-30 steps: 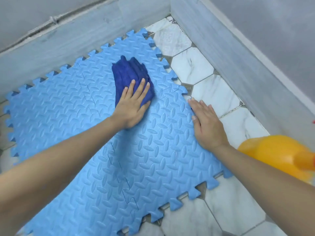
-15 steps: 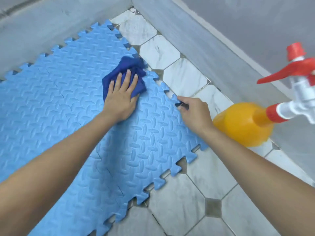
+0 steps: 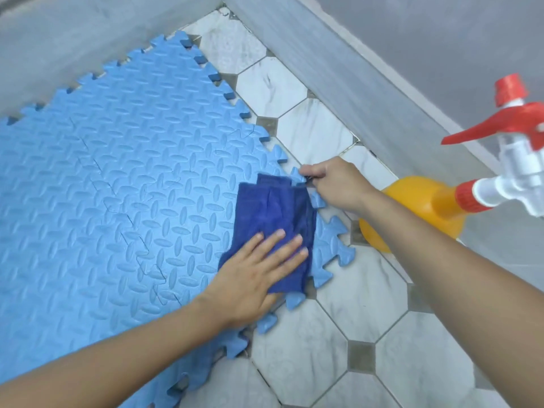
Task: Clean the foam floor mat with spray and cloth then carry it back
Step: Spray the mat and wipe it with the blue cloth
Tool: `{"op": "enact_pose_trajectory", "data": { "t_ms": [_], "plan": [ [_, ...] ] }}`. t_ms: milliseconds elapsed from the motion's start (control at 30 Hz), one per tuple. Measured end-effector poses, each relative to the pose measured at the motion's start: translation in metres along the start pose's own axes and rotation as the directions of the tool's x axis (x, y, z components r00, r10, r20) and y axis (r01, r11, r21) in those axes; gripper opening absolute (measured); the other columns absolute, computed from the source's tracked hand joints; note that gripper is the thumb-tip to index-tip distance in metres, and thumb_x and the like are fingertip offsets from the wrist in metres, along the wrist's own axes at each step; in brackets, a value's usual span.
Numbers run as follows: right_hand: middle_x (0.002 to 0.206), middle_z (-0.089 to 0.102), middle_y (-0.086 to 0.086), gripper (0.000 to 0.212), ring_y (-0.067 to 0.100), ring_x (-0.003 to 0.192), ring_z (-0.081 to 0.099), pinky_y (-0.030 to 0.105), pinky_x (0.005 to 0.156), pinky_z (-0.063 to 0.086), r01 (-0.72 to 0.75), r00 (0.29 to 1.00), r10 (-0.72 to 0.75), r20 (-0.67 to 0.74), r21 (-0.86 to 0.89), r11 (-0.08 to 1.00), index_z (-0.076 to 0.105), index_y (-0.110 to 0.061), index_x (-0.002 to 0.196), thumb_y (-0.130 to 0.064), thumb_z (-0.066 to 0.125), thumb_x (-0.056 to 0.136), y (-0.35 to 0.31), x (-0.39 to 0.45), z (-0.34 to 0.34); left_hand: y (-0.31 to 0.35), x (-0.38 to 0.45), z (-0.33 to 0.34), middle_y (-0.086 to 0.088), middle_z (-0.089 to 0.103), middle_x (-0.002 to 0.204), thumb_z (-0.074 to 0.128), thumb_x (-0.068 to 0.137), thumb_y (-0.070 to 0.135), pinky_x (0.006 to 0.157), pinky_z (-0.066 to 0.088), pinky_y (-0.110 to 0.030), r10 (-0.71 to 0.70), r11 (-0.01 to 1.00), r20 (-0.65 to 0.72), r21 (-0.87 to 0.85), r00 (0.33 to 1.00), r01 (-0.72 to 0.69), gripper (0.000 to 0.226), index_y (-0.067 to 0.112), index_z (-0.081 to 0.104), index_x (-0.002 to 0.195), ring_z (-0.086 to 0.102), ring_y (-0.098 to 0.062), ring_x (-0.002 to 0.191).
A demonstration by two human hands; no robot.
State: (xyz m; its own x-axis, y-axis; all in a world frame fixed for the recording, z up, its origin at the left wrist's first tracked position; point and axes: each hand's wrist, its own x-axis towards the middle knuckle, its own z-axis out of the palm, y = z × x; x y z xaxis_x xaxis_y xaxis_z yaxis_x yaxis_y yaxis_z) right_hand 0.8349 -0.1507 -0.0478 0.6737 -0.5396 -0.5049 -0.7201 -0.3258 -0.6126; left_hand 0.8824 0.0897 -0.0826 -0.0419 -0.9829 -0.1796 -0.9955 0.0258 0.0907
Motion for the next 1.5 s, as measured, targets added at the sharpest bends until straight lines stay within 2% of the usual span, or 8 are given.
{"op": "enact_pose_trajectory", "data": {
  "t_ms": [167,400,533,700,900,1167,1333,1500],
  "plan": [
    [0.144,0.054,0.001,0.064,0.02,0.134,0.047,0.027,0.111,0.036,0.01,0.999,-0.006,0.042,-0.103,0.995,0.05,-0.024,0.143,0.003,0.036,0.087,-0.002,-0.004,0.001,-0.08,0.057,-0.011,0.001,0.014,0.161,0.013,0.093,0.048,0.12,0.005,-0.043,-0.552,0.823,-0.06,-0.196,0.831,0.533,0.065,0.021,0.018,0.153,0.011,-0.028,0.149],
    [0.152,0.044,0.004,0.065,0.023,0.139,0.041,0.023,0.109,0.028,0.078,0.996,-0.068,0.057,-0.18,0.981,0.039,-0.022,0.149,0.006,0.035,0.091,-0.004,-0.012,0.001,0.032,0.005,0.001,-0.002,0.025,0.158,0.037,0.088,0.046,0.114,0.016,-0.047,-0.005,0.999,-0.023,-0.047,1.0,0.004,0.07,0.02,0.026,0.151,0.023,-0.032,0.145],
    [0.158,0.034,0.0,0.063,0.02,0.146,0.03,0.025,0.115,0.021,0.08,0.997,-0.077,0.021,-0.236,0.968,0.036,-0.023,0.151,0.002,0.036,0.093,-0.004,-0.012,0.009,-0.01,-0.009,0.005,0.001,0.027,0.157,0.033,0.091,0.044,0.115,0.016,-0.042,-0.144,0.989,-0.049,-0.038,0.988,0.142,0.064,0.021,0.029,0.15,0.029,-0.025,0.144],
    [0.159,0.031,0.005,0.054,0.029,0.143,0.034,0.041,0.112,0.031,0.046,0.996,-0.065,-0.054,-0.306,0.951,0.027,-0.028,0.153,-0.037,0.04,0.102,-0.009,-0.023,0.027,-0.125,-0.055,0.008,0.004,0.007,0.162,0.01,0.093,0.049,0.12,0.004,-0.04,-0.734,0.674,-0.059,-0.186,0.676,0.715,0.066,0.022,0.011,0.153,0.007,-0.021,0.15],
    [0.162,0.024,0.003,0.057,0.025,0.147,0.027,0.043,0.109,0.033,0.022,0.989,-0.07,-0.13,-0.341,0.94,0.021,-0.023,0.156,-0.035,0.039,0.103,-0.014,-0.029,0.038,-0.175,-0.118,0.017,-0.003,0.005,0.162,0.027,0.102,0.038,0.119,0.007,-0.051,-0.954,0.293,-0.009,-0.239,0.299,0.926,0.059,0.018,0.008,0.154,0.001,-0.031,0.149],
    [0.153,0.042,-0.003,0.05,0.014,0.147,0.027,0.042,0.109,0.035,0.148,0.928,-0.237,-0.286,-0.301,0.942,0.035,-0.027,0.151,-0.035,0.041,0.102,0.01,-0.03,0.052,-0.014,-0.046,0.006,-0.003,0.023,0.159,0.016,0.098,0.054,0.117,0.021,-0.051,-0.307,0.95,-0.021,-0.071,0.951,0.305,0.064,0.021,0.024,0.152,0.02,-0.034,0.146],
    [0.153,0.043,0.001,0.048,0.018,0.146,0.03,0.038,0.111,0.034,0.206,0.906,-0.312,-0.287,-0.345,0.916,0.036,-0.02,0.151,-0.026,0.037,0.103,0.02,-0.028,0.055,-0.008,-0.044,0.011,0.001,0.028,0.157,0.039,0.08,0.046,0.113,0.017,-0.044,-0.054,0.998,-0.009,0.038,0.999,0.054,0.075,0.026,0.025,0.151,0.027,-0.027,0.144],
    [0.154,0.041,0.002,0.048,0.019,0.146,0.029,0.036,0.112,0.034,0.203,0.903,-0.321,-0.287,-0.372,0.906,0.034,-0.017,0.152,-0.025,0.035,0.104,0.022,-0.026,0.059,-0.115,-0.034,0.007,0.001,0.02,0.16,0.027,0.086,0.044,0.118,0.015,-0.047,-0.572,0.819,-0.052,-0.093,0.819,0.566,0.069,0.026,0.018,0.152,0.019,-0.027,0.147]
  ]
}}
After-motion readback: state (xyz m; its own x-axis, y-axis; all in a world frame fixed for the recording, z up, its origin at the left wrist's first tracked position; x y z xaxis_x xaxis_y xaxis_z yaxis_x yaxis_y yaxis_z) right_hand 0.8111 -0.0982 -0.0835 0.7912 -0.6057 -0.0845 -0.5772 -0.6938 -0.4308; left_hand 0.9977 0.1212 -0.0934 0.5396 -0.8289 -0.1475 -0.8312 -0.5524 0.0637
